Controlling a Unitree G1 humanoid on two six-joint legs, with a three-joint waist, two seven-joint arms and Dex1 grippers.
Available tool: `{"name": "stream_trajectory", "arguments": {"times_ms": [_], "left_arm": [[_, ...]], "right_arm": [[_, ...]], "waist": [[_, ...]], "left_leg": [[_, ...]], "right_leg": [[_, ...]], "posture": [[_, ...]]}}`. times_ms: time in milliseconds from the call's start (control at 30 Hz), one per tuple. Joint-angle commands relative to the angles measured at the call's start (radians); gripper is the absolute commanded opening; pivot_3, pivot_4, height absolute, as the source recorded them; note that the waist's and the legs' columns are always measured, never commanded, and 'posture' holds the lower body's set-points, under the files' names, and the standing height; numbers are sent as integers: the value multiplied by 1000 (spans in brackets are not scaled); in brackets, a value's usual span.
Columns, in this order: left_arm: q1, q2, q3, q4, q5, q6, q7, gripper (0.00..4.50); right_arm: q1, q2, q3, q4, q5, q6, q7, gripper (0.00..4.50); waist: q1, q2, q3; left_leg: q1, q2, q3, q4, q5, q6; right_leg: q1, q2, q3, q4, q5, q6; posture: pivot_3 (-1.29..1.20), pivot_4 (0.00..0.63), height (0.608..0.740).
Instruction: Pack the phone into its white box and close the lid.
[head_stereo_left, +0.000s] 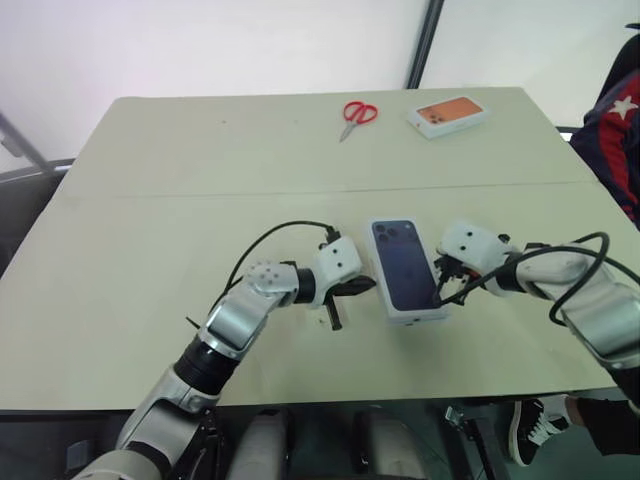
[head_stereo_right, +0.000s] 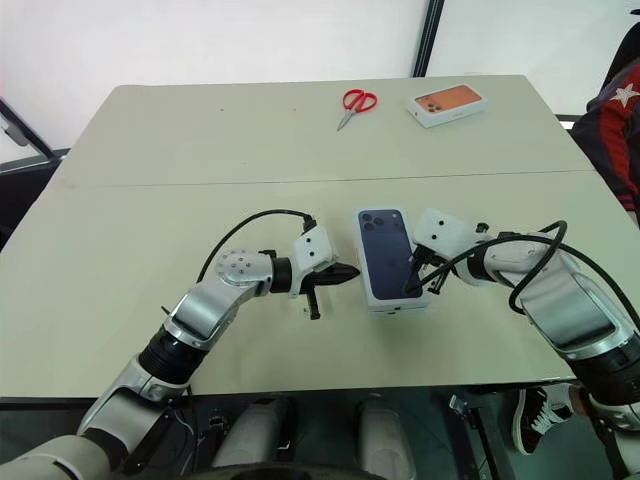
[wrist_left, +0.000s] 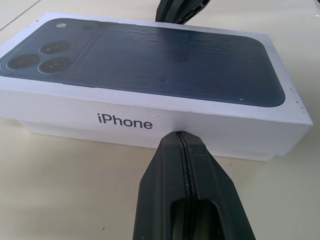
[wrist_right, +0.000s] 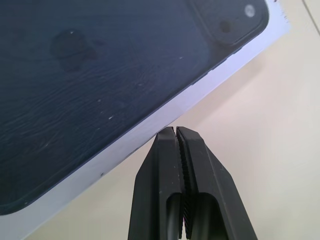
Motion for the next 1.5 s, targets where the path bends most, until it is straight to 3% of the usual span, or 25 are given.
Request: {"name": "stream_trajectory", "arguments": {"times_ms": [33,767,1500], "left_arm": [[-7,3,-12,-46,-19,-3,-19,0],[-20,-21,-21,-39,-31,-17,-54,0],[-21,-26,-2,6,-5,-43,-20,0]], "right_arm": [[6,1,-39,-50,-6,-10,9,93],[68,-29,-97,-132,23,24,93,93],[60,17,-67,-91,-39,26,55,93]], "waist": [[0,0,0],[2,0,0],[0,0,0]], "left_leg": [[0,0,0,0,0,0],[0,0,0,0,0,0],[1,0,0,0,0,0]], "right_leg": [[0,0,0,0,0,0],[0,0,0,0,0,0],[1,0,0,0,0,0]], "posture": [[0,150,740],[0,150,740],[0,150,740]]}}
